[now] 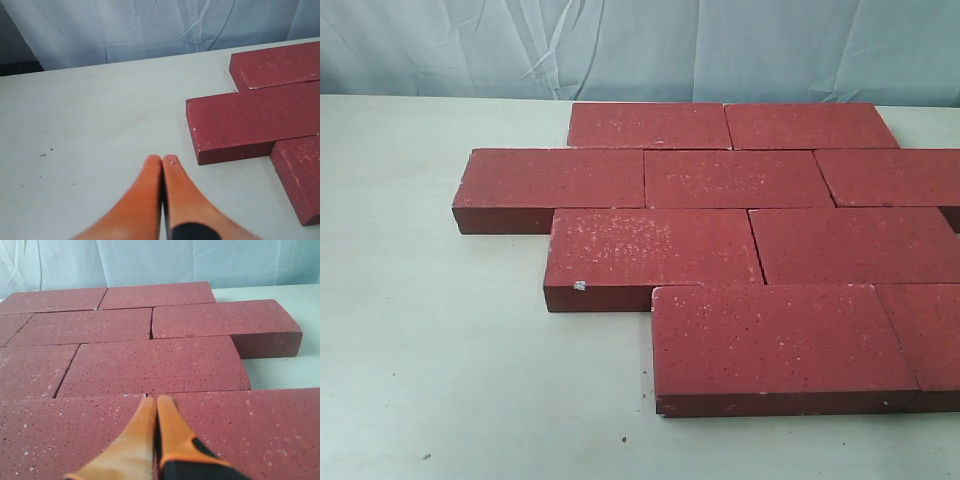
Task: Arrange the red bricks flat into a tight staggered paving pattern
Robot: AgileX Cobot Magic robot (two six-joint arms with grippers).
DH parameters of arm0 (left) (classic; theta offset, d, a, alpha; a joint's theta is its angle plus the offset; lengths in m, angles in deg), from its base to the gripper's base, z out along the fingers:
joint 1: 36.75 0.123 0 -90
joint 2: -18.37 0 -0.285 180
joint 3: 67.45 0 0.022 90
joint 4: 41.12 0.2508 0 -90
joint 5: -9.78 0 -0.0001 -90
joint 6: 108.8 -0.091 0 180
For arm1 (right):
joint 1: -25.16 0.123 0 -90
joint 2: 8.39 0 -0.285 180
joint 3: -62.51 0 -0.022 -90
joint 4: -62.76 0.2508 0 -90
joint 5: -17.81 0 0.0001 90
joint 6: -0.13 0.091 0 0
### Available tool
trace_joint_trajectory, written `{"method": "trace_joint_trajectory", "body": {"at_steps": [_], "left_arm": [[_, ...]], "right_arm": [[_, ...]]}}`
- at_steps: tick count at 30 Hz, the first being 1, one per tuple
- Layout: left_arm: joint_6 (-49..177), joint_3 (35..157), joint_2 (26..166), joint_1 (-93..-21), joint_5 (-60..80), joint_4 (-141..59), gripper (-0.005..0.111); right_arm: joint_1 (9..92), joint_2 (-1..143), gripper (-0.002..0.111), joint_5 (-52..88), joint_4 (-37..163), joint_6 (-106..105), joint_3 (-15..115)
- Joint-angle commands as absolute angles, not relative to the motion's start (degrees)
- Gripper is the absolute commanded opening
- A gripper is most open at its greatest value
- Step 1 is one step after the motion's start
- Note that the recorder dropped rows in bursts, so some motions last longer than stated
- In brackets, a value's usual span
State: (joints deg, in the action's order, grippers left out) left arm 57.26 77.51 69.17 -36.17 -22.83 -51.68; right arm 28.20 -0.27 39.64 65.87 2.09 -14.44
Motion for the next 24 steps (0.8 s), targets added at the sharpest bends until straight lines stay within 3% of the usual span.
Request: {"method": "trace_joint_trajectory", "body": {"at_steps": [1,12,24], "left_arm": [[57.3,69.51,58.73,-36.28,-20.77,-49.42,0.0],[57.3,41.35,34.86,-36.28,-4.09,-51.2,0.0],[57.18,35.34,26.16,-36.28,-3.89,-50.8,0.0]], "right_arm": [[28.22,-0.6,-0.001,38.95,65.87,1.85,-14.71],[28.22,-0.6,-0.001,38.95,65.87,1.85,-14.71],[28.22,-0.6,-0.001,38.92,65.87,1.85,-14.71]]}}
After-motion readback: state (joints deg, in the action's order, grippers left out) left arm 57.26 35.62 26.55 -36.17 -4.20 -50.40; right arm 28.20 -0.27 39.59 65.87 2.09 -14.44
